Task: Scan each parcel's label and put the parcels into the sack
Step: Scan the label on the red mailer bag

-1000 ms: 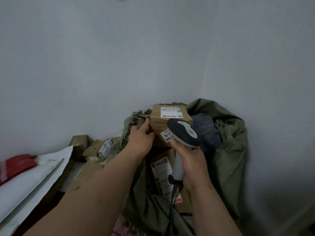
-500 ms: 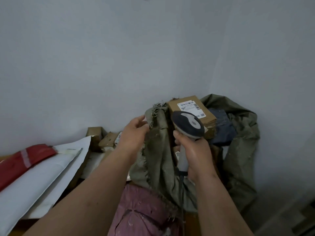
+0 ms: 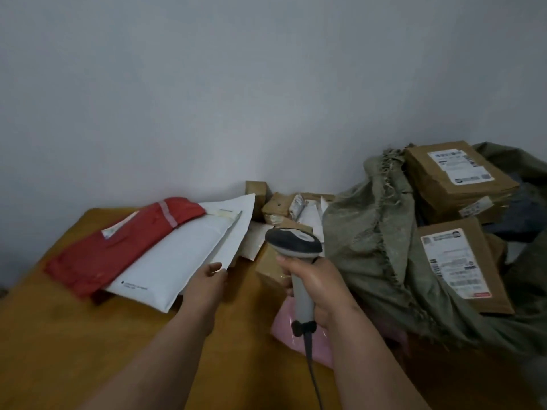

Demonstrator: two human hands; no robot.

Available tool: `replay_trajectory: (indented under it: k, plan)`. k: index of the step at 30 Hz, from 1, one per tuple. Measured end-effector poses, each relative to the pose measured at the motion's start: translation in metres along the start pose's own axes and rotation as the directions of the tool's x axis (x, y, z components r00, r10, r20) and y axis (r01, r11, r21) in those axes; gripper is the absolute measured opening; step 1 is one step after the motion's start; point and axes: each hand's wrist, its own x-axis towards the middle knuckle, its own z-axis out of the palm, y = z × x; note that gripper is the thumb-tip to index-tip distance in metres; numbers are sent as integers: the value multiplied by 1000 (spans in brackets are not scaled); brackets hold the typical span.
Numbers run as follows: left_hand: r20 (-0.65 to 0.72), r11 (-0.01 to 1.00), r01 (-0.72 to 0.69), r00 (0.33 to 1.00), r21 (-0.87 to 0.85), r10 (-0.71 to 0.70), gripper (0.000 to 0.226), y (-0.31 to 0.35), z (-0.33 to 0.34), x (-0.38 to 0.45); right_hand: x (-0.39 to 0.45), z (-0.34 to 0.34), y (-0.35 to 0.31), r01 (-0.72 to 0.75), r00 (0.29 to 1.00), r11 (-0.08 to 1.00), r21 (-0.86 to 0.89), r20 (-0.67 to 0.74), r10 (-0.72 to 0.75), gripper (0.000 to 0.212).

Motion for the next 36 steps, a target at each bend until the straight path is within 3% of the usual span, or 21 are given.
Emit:
replay_trajectory:
  k: [6, 13, 17, 21, 27, 33, 36]
  plan:
    - [-213, 994, -20, 976, 107, 43, 40, -29, -33, 31, 38, 43, 18, -43, 997, 999, -33, 55, 45, 26]
    - [-365, 974, -34, 924, 222, 116, 46, -41, -66, 83, 97, 91, 35, -147, 981, 987, -68, 114, 154, 32]
    - [-410, 953, 28, 906, 301, 103, 47, -50, -93, 102, 112, 120, 44, -181, 970, 979, -88, 149, 193, 30]
    - [-466, 867, 101, 870, 488, 161, 49, -45, -123, 126, 125, 156, 39, -156, 963, 982, -110, 203, 176, 23]
    - [-432, 779, 154, 887, 608, 161, 62, -37, -169, 175, 146, 217, 35, -109, 975, 990, -90, 185, 125, 15]
    - [-195, 624, 147, 981, 767, 8, 84, -50, -213, 220, 157, 275, 60, -149, 978, 984, -100, 131, 162, 16]
    - [-137, 632, 147, 988, 761, -64, 75, -55, -224, 242, 160, 291, 73, -167, 981, 982, -93, 82, 174, 16]
